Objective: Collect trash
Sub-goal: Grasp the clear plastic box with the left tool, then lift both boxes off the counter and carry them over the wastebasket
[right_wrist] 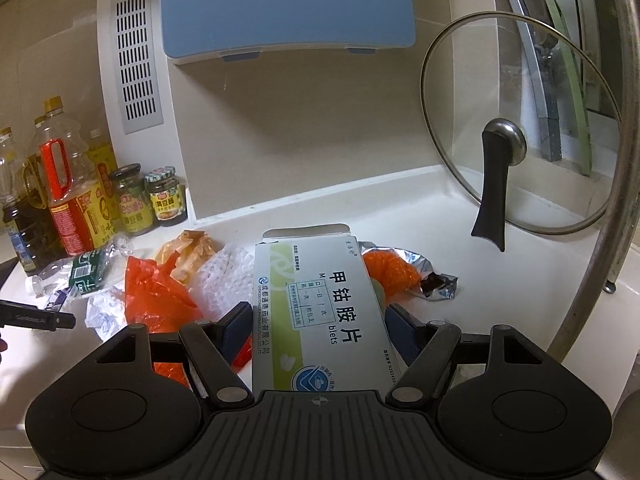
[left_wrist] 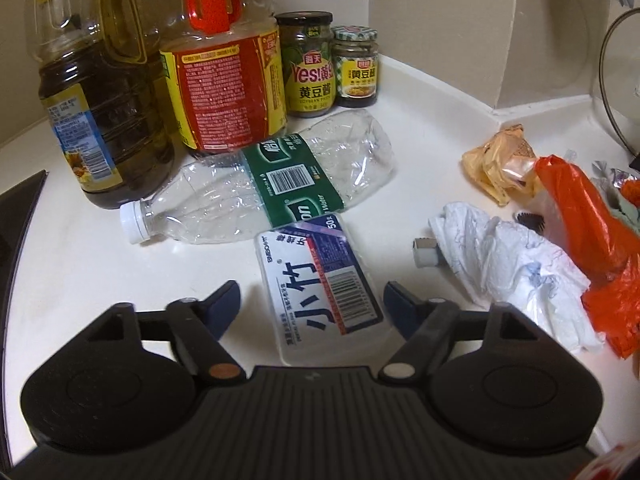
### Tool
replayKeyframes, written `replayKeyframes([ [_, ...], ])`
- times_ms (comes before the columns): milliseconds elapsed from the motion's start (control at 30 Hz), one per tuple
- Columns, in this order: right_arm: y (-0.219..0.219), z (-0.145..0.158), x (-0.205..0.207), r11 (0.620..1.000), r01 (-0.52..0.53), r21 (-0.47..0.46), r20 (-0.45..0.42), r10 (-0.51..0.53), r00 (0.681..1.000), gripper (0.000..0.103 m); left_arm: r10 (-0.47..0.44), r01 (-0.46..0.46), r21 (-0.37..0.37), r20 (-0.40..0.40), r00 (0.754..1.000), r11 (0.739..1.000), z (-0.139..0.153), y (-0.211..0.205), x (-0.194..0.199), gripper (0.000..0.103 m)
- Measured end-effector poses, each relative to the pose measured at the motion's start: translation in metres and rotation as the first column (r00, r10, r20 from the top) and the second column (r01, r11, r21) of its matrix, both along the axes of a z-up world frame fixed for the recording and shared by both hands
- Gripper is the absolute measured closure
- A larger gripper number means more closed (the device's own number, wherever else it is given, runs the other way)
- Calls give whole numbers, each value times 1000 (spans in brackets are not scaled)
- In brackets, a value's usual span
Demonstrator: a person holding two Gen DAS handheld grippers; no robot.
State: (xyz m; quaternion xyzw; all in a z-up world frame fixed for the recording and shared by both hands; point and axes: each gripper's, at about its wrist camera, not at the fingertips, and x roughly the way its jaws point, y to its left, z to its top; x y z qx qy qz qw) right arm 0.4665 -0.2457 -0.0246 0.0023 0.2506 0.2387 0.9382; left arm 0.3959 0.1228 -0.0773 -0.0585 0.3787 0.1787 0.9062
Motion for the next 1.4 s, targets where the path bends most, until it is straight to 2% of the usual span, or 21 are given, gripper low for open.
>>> replayKeyframes([
  [67, 0, 0, -3, 1000, 4, 1, -5, -4, 1000, 31, -11, 11, -2, 1, 1000, 1000, 0, 1, -1, 46],
  [467, 9, 5, -35, 1000, 23, 14, 3, -24, 1000, 31, -108, 108, -2, 51, 993, 994, 16, 11, -41, 47],
  [833, 32, 20, -100, 998, 54, 36, 36, -55, 998, 31, -240, 245, -31, 115, 964, 969, 44, 15, -107, 47],
  [1133, 57, 35, -177, 994, 84, 64, 60, -88, 994, 31, -400, 412, -55, 162, 902, 909, 55, 4, -166, 47],
  [1400, 71, 24, -241, 991, 99, 89, -7, -98, 995, 31, -510, 525, -89, 142, 848, 847, 42, -14, -205, 47],
])
